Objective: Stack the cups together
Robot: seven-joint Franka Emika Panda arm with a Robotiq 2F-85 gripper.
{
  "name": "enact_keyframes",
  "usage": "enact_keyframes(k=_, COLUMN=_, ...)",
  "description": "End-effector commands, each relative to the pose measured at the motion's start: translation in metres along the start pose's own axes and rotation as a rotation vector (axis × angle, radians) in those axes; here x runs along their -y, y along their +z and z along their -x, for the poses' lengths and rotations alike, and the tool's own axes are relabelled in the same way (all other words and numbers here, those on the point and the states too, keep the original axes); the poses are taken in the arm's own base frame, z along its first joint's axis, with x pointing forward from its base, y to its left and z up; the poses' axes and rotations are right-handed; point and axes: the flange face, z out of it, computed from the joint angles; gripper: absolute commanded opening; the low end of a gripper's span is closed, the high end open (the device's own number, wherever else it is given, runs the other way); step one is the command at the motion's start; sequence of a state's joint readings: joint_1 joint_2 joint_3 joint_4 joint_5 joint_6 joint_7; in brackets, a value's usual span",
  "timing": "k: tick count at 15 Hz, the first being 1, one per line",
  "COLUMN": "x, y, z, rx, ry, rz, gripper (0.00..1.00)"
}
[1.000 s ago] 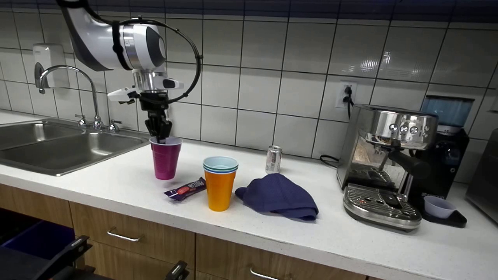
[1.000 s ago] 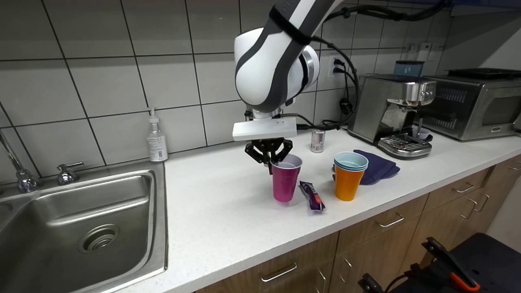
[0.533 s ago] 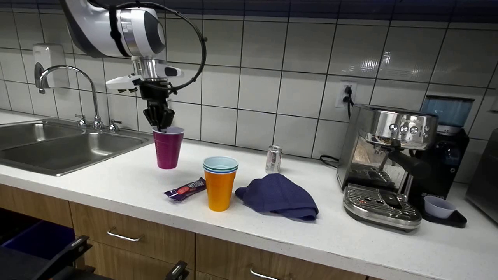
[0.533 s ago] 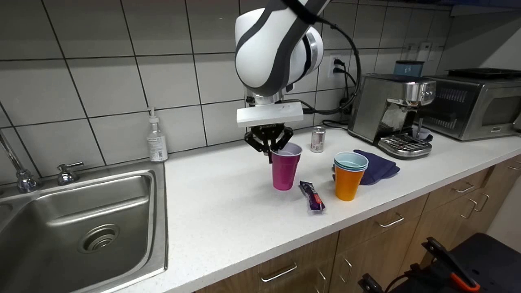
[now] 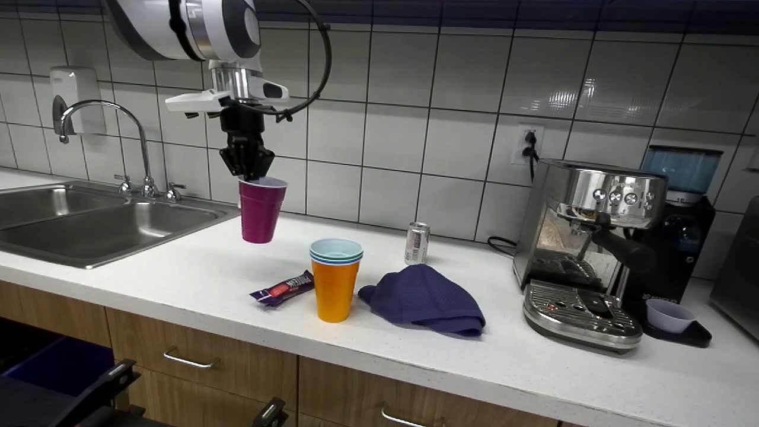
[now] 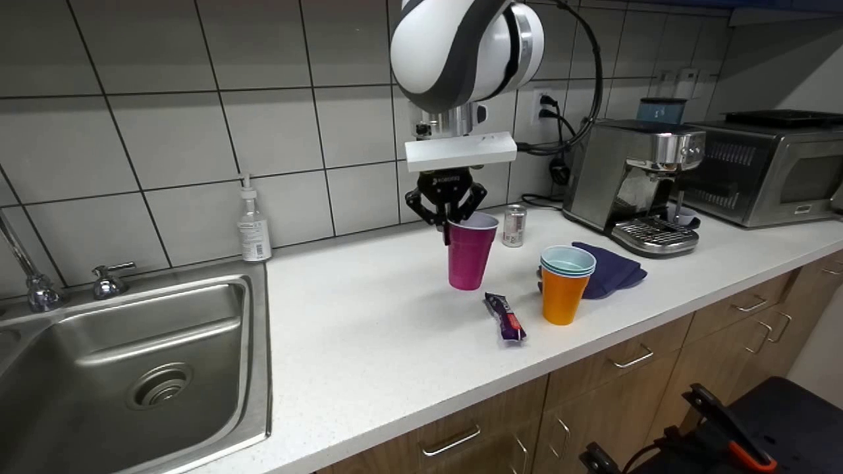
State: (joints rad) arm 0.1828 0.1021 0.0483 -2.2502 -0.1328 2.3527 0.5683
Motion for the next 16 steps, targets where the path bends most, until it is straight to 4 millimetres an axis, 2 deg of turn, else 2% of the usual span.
enact_keyframes(k=1, x=-0.021, y=-0.027, z=0.005, rx=0.022, ry=-0.051, rz=-0.018, gripper=0.01)
enact_keyframes(k=11, x=-0.057, y=-0.07, z=0.008, rx=0.015, ry=-0.165, rz=-0.012, gripper=0.01)
enact_keyframes(k=16, x=-0.087, y=-0.08, z=0.009, rx=-0.007, ry=-0.206, rz=-0.022, gripper=0.01)
